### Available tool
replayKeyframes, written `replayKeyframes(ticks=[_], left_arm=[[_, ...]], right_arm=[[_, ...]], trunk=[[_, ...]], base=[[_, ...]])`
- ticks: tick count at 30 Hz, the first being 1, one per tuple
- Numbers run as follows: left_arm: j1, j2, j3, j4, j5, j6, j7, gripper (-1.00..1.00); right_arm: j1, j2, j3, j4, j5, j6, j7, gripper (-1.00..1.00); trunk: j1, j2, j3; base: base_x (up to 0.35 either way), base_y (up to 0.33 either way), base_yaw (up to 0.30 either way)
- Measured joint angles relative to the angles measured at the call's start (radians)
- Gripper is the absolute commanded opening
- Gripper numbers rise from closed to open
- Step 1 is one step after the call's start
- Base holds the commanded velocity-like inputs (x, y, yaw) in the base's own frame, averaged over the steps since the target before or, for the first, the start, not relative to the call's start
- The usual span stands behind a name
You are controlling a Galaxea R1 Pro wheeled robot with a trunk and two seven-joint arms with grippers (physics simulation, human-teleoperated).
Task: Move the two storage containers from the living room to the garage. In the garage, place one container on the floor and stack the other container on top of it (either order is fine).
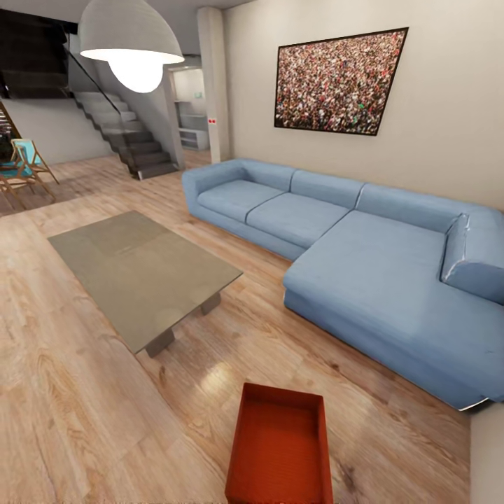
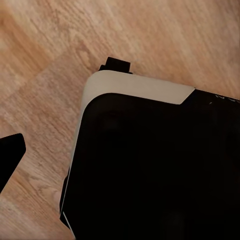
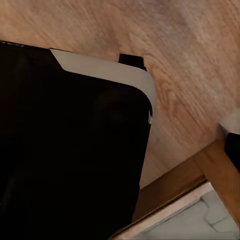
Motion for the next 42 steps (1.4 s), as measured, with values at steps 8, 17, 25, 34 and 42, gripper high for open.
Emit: replayKeyframes(ticks=[8, 17, 25, 34, 42], left_arm=[[0.0, 0.0, 0.0, 0.0, 0.0, 0.0, 0.0, 1.0], [0.0, 0.0, 0.0, -0.001, 0.0, 0.0, 0.0, 1.0], [0.0, 0.0, 0.0, 0.0, 0.0, 0.0, 0.0, 1.0], [0.0, 0.0, 0.0, 0.0, 0.0, 0.0, 0.0, 1.0], [0.0, 0.0, 0.0, -0.001, 0.0, 0.0, 0.0, 1.0]], right_arm=[[0.0, 0.002, 0.0, 0.0, 0.0, 0.0, 0.0, 1.0], [0.0, -0.001, 0.0, 0.0, 0.0, 0.0, 0.0, 1.0], [0.0, -0.002, 0.0, 0.0, 0.0, 0.0, 0.0, 1.0], [0.0, -0.001, 0.0, 0.0, 0.0, 0.0, 0.0, 1.0], [0.0, 0.0, -0.001, 0.0, -0.001, 0.0, 0.001, 1.0]], trunk=[[0.0, 0.0, -0.012], [0.0, 0.0, -0.026], [0.0, 0.0, -0.038], [0.0, 0.0, -0.052], [0.0, 0.0, -0.064]], base=[[0.0, 0.0, 0.064], [0.0, 0.0, 0.064], [0.0, 0.0, 0.064], [0.0, 0.0, 0.064], [0.0, 0.0, 0.053]])
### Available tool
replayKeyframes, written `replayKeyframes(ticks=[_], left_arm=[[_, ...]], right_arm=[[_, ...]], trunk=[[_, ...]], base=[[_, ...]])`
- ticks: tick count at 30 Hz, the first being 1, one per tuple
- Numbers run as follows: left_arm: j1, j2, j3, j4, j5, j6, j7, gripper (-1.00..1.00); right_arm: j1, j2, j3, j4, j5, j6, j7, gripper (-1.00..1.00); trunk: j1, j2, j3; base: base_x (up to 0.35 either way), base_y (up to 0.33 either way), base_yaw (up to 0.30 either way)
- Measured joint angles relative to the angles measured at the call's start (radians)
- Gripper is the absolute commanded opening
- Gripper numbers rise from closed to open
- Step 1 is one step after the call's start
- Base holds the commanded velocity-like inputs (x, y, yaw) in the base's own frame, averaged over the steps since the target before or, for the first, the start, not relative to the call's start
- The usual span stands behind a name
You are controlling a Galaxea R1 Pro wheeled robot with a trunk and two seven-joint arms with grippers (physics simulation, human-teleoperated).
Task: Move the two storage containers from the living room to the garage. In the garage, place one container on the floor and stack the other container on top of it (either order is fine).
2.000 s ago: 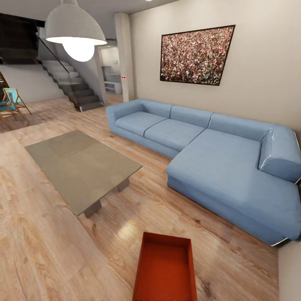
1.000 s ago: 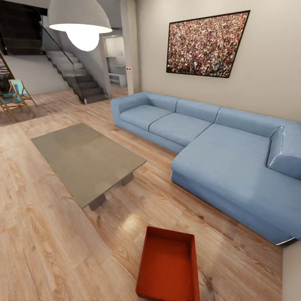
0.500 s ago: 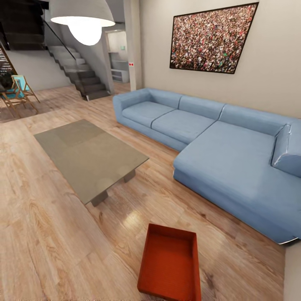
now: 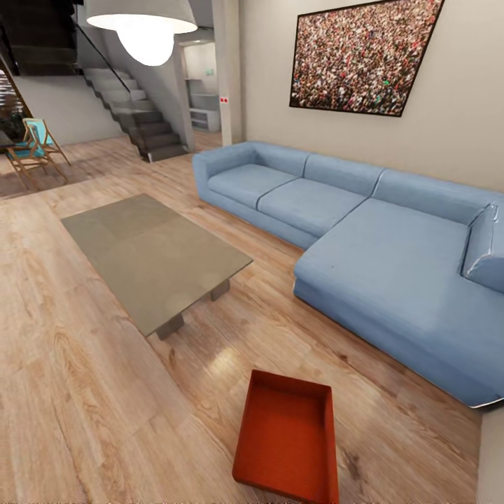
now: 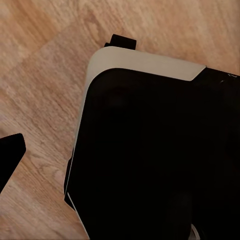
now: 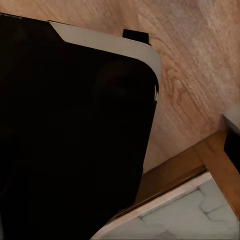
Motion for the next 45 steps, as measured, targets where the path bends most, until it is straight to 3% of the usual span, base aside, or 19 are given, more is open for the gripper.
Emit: replayKeyframes(ticks=[10, 45], left_arm=[[0.0, 0.0, 0.0, 0.0, 0.0, 0.0, 0.0, 1.0], [0.0, 0.0, 0.0, 0.0, 0.0, 0.0, 0.0, 1.0]], right_arm=[[0.0, -0.003, -0.004, 0.0, -0.014, -0.007, -0.002, 1.0], [0.0, -0.004, -0.002, 0.0, -0.004, -0.005, -0.002, 1.0]], trunk=[[0.0, 0.0, -0.016], [0.0, 0.0, -0.072]], base=[[0.0, 0.0, 0.006], [0.0, 0.0, 0.0]])
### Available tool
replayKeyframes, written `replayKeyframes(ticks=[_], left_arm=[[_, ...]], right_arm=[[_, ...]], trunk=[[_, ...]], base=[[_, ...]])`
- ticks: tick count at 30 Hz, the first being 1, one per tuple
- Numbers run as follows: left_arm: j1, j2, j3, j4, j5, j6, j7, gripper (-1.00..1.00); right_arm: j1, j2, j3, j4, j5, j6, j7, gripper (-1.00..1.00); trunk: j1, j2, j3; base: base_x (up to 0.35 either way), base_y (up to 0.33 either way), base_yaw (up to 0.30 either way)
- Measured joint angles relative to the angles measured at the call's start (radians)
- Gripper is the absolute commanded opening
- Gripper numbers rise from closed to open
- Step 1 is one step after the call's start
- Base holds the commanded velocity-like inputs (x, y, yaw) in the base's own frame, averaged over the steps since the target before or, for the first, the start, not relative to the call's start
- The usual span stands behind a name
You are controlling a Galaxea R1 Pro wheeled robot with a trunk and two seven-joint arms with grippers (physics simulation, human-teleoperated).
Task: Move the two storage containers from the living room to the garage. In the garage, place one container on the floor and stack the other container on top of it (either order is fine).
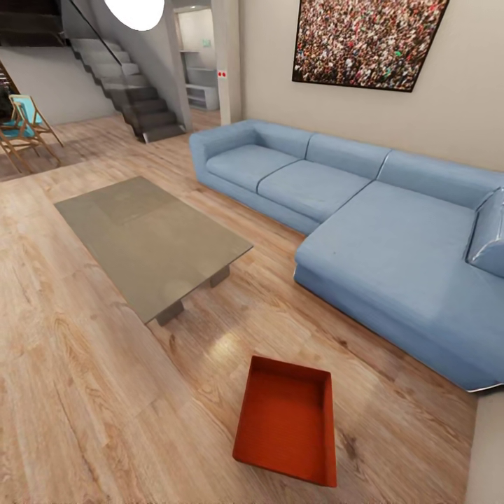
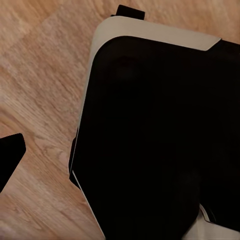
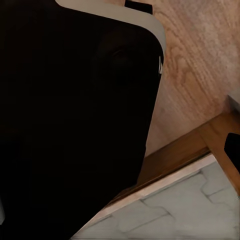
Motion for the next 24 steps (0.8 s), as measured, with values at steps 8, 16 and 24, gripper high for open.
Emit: replayKeyframes(ticks=[8, 16, 24], left_arm=[[0.0, -0.007, 0.008, 0.001, 0.008, 0.001, 0.0, 1.0], [0.0, -0.003, 0.006, 0.008, 0.014, 0.002, -0.001, 1.0], [0.0, -0.002, 0.006, 0.01, 0.016, 0.002, -0.001, 1.0]], right_arm=[[0.0, -0.002, 0.0, -0.001, -0.003, 0.0, 0.0, 1.0], [0.0, -0.002, -0.002, 0.0, -0.011, -0.002, -0.001, 1.0], [0.0, -0.003, -0.002, 0.0, -0.011, -0.002, -0.001, 1.0]], trunk=[[0.0, 0.0, -0.013], [0.0, 0.0, -0.026], [0.0, 0.0, -0.039]], base=[[0.0, 0.0, 0.0], [0.0, 0.0, 0.0], [0.0, 0.0, 0.0]])
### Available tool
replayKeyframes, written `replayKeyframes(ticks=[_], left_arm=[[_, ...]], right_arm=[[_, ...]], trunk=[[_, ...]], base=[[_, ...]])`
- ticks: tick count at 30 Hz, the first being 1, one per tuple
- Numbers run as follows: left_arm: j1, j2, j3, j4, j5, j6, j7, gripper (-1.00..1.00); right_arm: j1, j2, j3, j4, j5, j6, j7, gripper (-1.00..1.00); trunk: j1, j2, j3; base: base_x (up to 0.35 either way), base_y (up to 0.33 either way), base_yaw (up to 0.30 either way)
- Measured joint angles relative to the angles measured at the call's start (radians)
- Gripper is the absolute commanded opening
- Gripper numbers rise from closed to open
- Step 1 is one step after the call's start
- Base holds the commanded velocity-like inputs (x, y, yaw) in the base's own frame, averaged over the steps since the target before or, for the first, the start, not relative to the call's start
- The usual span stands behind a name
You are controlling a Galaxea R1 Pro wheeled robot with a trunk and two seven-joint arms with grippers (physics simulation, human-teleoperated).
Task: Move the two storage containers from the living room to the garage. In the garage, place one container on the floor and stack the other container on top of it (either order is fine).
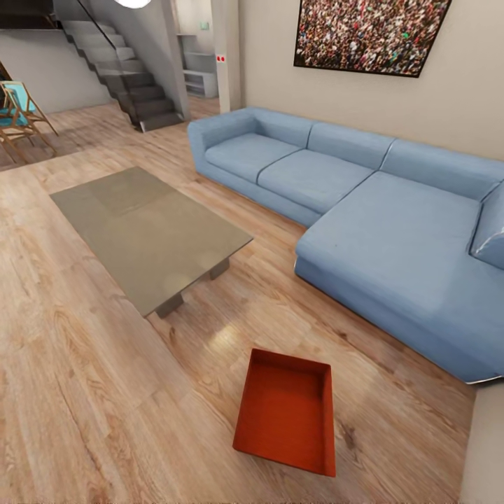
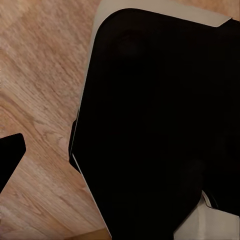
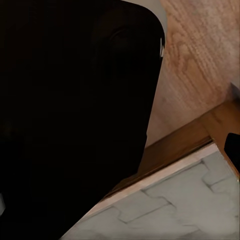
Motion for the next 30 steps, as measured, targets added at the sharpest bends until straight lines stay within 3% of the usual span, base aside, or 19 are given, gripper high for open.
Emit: replayKeyframes(ticks=[30], left_arm=[[0.0, -0.007, 0.0, 0.002, 0.002, 0.002, 0.001, 1.0]], right_arm=[[0.0, 0.0, 0.0, 0.0, 0.004, -0.002, 0.0, 1.0]], trunk=[[0.0, 0.0, -0.048]], base=[[0.0, 0.0, 0.0]])
